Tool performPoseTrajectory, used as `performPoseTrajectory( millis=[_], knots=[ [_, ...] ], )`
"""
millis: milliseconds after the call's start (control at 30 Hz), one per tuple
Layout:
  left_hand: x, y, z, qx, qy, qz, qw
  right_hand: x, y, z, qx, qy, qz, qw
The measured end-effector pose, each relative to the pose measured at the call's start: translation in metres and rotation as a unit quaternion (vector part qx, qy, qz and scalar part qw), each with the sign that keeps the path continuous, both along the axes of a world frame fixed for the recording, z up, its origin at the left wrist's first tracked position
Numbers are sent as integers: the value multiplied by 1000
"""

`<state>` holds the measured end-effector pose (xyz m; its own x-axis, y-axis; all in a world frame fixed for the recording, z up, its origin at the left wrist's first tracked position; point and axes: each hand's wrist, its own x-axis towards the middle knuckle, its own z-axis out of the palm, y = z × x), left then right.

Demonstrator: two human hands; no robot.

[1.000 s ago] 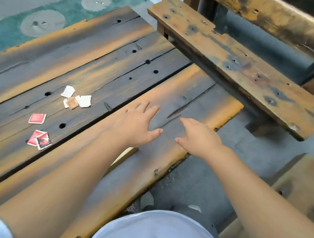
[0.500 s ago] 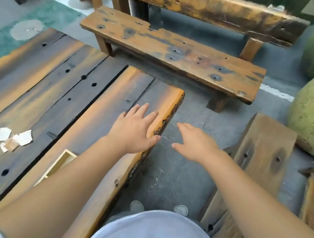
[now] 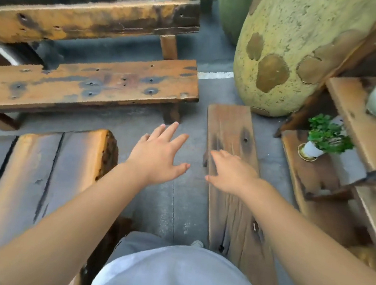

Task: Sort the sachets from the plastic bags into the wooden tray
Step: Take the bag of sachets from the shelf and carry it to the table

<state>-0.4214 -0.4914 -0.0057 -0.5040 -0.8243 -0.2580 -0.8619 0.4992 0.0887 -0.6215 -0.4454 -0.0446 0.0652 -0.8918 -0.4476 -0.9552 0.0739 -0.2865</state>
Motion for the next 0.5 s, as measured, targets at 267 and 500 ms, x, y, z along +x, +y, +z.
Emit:
performPoseTrajectory(
  millis=[267, 500],
  knots=[
    [-129, -24, -9, -3, -3, -203, 979, -98, 52, -14, 21, -4, -195, 981],
    [-231, -35, -15, 7, -1, -381, 924, -146, 95, -13, 32, 3, -370, 928]
  ],
)
